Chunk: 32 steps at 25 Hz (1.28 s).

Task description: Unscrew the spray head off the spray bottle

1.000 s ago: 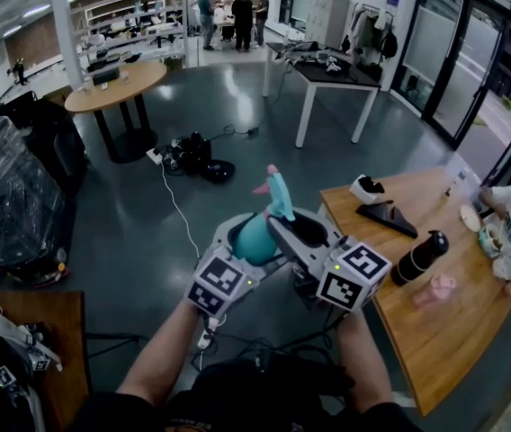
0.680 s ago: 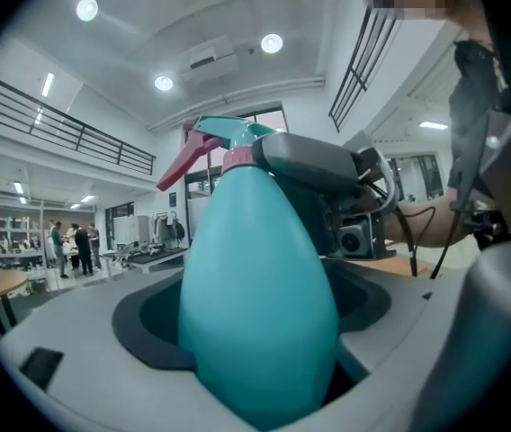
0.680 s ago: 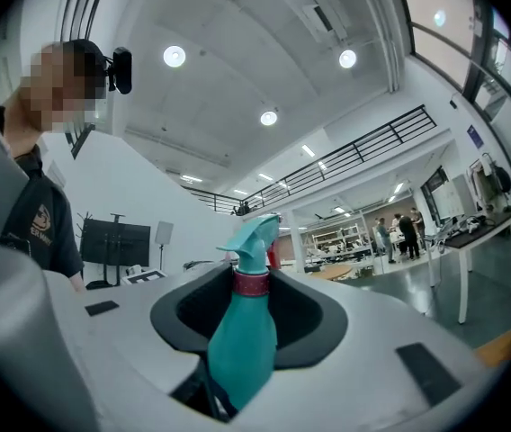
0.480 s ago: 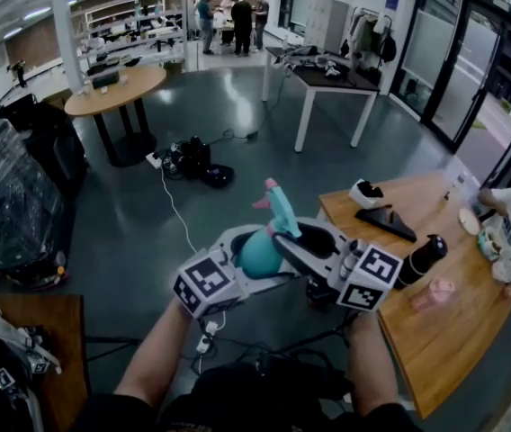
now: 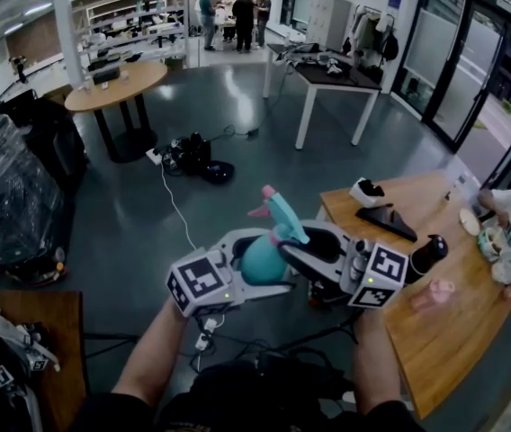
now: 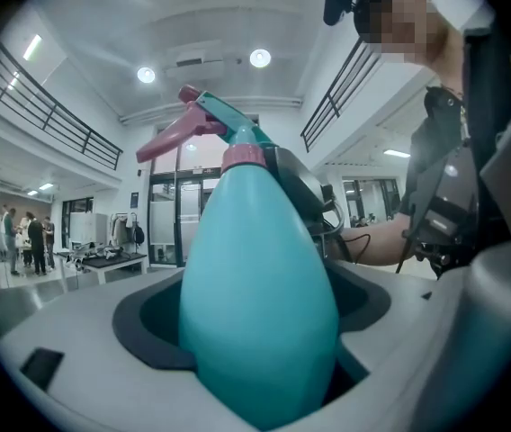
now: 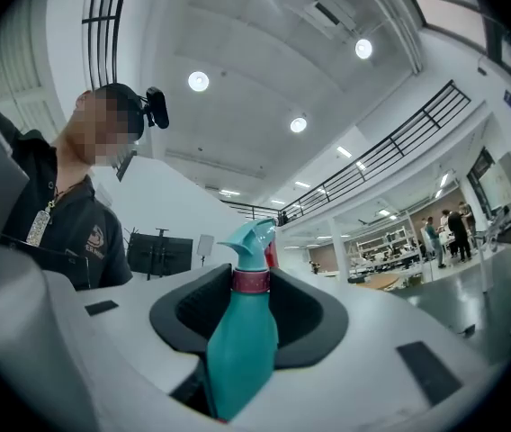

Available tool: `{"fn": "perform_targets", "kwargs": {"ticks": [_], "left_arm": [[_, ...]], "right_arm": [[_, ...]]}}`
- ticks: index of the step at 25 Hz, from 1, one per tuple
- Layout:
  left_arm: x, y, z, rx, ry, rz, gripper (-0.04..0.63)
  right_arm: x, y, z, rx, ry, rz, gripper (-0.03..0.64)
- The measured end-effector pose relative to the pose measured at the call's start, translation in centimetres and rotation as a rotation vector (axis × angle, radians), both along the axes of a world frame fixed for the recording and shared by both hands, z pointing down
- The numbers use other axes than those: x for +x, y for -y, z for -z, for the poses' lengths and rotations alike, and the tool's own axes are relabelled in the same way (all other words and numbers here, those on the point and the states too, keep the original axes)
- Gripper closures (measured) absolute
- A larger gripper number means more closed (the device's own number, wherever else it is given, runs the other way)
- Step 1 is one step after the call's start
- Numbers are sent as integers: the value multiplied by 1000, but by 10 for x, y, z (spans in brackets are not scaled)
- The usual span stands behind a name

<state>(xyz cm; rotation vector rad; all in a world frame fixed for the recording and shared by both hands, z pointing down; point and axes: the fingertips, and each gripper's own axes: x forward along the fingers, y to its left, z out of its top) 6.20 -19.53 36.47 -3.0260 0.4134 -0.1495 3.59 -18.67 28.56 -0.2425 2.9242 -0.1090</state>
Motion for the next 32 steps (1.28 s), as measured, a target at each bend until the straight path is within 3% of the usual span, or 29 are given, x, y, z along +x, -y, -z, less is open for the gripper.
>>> {"fn": "perform_targets", "kwargs": {"ticks": [6, 13, 17, 23, 32], "left_arm": [[-4, 15, 0, 6, -28, 96, 160], [-15, 47, -6, 12, -36, 302, 160], [-17, 56, -10, 32, -13, 376, 160], [-18, 65, -22, 50, 37, 476, 160], [-17, 70, -32, 42, 90, 523, 160]], "right_arm": [[0, 11, -3, -28, 4, -99, 466], [2, 27, -7, -39, -34, -268, 466], [1, 39, -11, -50, -61, -383, 466], [-5, 44, -16, -99, -49, -433, 466], [-3, 56, -25, -147, -65, -514, 480]]}}
